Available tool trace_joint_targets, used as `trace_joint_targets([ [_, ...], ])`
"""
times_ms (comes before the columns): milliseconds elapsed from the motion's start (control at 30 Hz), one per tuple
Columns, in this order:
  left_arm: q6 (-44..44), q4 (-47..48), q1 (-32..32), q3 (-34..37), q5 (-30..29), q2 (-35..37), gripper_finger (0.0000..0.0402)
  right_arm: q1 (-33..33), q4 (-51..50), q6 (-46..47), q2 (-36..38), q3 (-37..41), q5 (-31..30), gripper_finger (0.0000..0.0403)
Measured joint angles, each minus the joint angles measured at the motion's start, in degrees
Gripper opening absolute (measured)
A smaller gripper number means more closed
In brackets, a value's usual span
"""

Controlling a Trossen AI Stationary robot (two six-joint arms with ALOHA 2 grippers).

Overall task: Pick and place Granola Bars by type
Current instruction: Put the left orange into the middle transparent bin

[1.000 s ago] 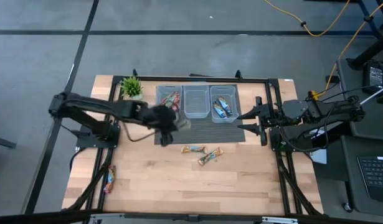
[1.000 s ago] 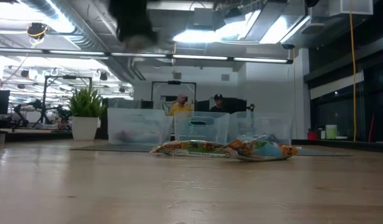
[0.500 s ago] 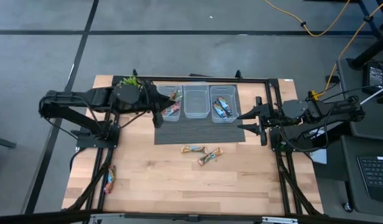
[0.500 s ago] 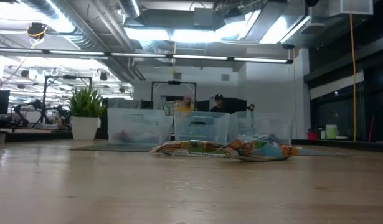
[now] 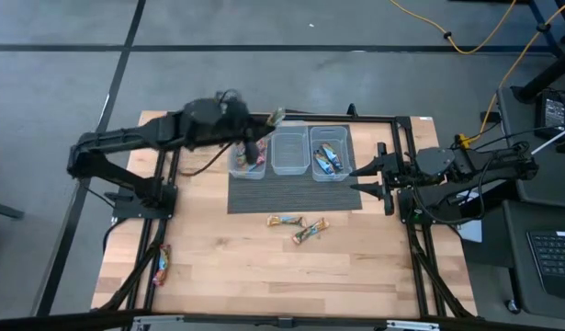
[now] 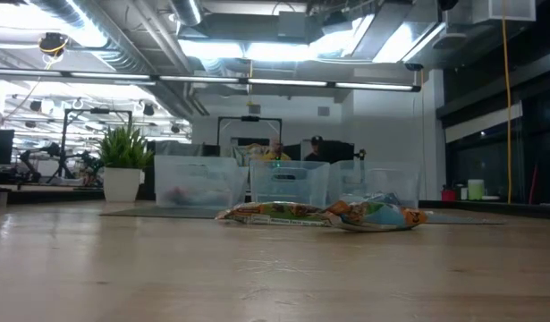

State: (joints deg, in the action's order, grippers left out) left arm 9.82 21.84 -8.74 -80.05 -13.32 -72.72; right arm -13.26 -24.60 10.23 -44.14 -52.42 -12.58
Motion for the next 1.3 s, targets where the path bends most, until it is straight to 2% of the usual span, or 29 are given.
trace_joint_targets([
  [200, -7.9, 4.1, -6.9, -11.6, 4.7, -9.9, 0.0046, 0.0, 0.0, 0.0, 0.0, 0.0, 0.0, 0.0162],
  [333, -9.1, 10.7, -10.8, -20.1, 6.8, -15.6, 0.0046, 0.0, 0.0, 0.0, 0.0, 0.0, 0.0, 0.0162],
  [433, -9.2, 15.7, -13.2, -23.8, 7.3, -18.6, 0.0048, 0.0, -0.1, 0.0, 0.0, 0.0, 0.0, 0.0162],
  [700, -7.4, 20.3, -17.0, -24.5, 11.9, -26.7, 0.0046, 0.0, -0.1, -0.5, 0.0, 0.0, 0.0, 0.0162],
  [1033, -4.5, 23.4, -17.6, -24.4, 12.0, -40.6, 0.0048, 0.0, -0.1, -0.9, 0.0, 0.0, 0.1, 0.0162],
  [1300, -3.4, 23.7, -17.6, -24.4, 14.7, -44.7, 0.005, 0.0, -0.1, 0.0, 0.0, 0.0, 0.1, 0.0162],
])
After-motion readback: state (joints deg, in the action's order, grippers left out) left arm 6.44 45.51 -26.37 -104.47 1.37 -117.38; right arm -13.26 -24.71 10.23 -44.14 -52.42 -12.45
